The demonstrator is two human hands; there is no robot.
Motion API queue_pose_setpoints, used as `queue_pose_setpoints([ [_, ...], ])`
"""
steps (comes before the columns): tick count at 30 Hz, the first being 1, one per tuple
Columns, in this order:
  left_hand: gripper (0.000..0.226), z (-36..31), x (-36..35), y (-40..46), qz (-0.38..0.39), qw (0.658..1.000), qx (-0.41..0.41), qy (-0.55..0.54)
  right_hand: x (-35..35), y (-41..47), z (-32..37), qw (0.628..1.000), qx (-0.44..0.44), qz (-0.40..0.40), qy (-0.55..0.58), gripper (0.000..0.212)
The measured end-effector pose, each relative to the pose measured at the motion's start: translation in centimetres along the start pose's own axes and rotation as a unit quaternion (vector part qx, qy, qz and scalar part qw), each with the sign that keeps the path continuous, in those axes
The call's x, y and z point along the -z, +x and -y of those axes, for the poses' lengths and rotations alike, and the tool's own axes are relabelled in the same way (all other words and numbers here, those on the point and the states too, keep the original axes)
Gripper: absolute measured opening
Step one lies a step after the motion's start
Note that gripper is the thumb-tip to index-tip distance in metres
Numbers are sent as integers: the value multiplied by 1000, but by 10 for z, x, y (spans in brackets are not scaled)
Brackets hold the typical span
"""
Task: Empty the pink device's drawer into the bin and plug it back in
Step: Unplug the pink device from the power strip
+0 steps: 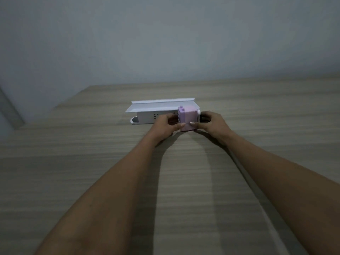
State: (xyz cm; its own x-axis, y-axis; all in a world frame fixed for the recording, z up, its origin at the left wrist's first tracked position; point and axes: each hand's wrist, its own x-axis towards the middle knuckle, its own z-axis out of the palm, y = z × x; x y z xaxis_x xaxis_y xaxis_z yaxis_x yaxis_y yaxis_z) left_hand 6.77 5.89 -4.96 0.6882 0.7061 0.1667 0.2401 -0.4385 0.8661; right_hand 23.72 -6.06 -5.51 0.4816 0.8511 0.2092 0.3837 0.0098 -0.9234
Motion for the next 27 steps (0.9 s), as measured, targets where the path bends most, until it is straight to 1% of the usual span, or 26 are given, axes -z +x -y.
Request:
queue_pose_setpoints([
  [3,47,-4,2,-5,6,1000,-6,-5,0,-2,6,1000,-7,-3,24,49],
  [8,50,-13,13,-33,29,999,-8,-13,-2,-24,15,999,-16,8,41,49],
  [11,49,-24,21,-55,30,999,-26,-14,-3,-40,30,999,12,17,35,46],
  [15,47,-37,30,-97,36,998,-27,-34,0,-74,57,998,23,52,19,36],
  [22,46,-52,40,-176,36,997,-28,-58,-3,-154,100,994,25,105,15,28],
  [24,47,-55,40,-198,36,997,-26,-66,-5,-175,104,993,26,114,13,30],
  [27,48,-60,36,-227,43,997,-22,-65,-7,-202,103,993,21,112,12,40],
])
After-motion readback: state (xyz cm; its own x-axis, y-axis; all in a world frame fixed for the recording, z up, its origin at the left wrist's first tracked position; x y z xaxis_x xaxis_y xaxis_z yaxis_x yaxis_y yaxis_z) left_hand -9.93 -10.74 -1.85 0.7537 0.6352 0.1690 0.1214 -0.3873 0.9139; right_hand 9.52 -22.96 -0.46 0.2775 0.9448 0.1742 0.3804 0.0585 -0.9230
